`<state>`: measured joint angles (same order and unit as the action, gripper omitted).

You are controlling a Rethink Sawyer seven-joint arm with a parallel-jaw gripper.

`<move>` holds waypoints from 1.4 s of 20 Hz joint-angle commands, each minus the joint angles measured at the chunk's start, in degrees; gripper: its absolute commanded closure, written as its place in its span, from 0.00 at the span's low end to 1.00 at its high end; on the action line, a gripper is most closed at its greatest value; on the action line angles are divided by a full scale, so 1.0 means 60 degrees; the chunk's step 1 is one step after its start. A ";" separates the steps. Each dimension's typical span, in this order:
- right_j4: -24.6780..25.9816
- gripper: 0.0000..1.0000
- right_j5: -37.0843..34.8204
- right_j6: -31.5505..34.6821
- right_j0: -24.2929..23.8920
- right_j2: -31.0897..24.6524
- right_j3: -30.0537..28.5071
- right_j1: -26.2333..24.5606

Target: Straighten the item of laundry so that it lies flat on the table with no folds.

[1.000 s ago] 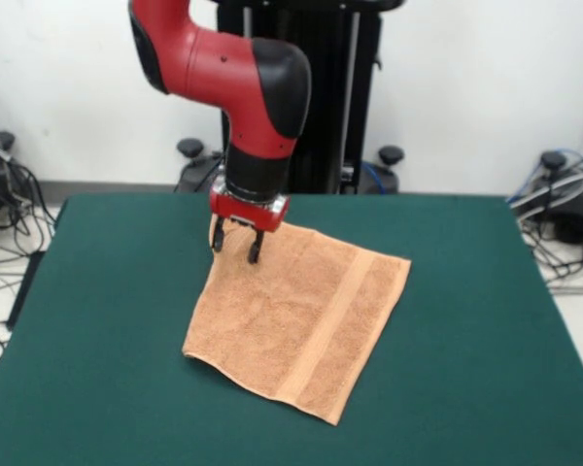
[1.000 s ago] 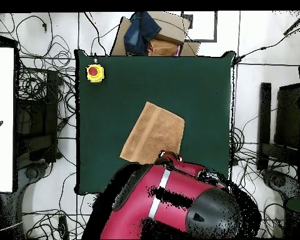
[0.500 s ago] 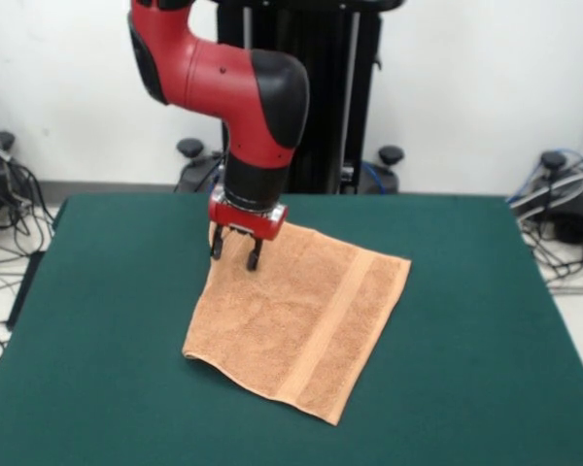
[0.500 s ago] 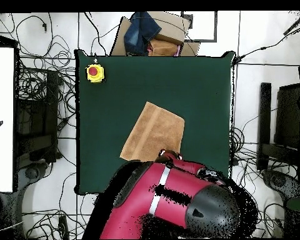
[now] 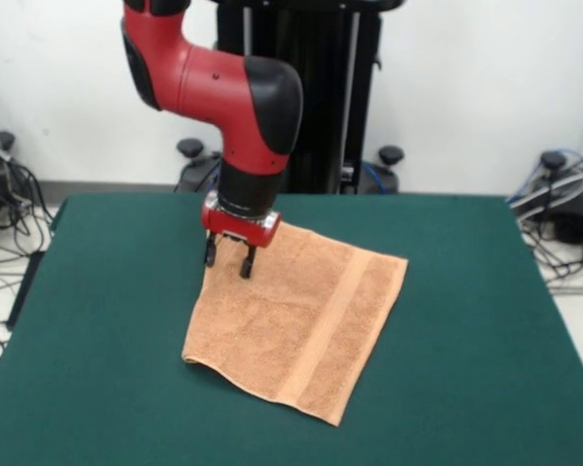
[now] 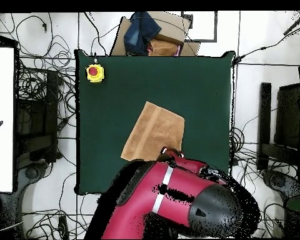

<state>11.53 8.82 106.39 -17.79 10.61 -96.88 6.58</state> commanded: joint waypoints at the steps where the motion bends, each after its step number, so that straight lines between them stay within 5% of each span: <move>1: -0.0010 0.00 -0.1054 0.0542 -0.0265 -0.1255 0.1443 0.0270; 20: -0.0051 0.00 -0.1161 0.0824 -0.0289 -0.1369 0.1541 0.0139; 28: -0.1121 0.00 0.0087 0.2254 0.0813 -0.0605 0.0658 -0.0120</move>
<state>10.68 4.40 106.39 -17.70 9.64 -93.44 7.07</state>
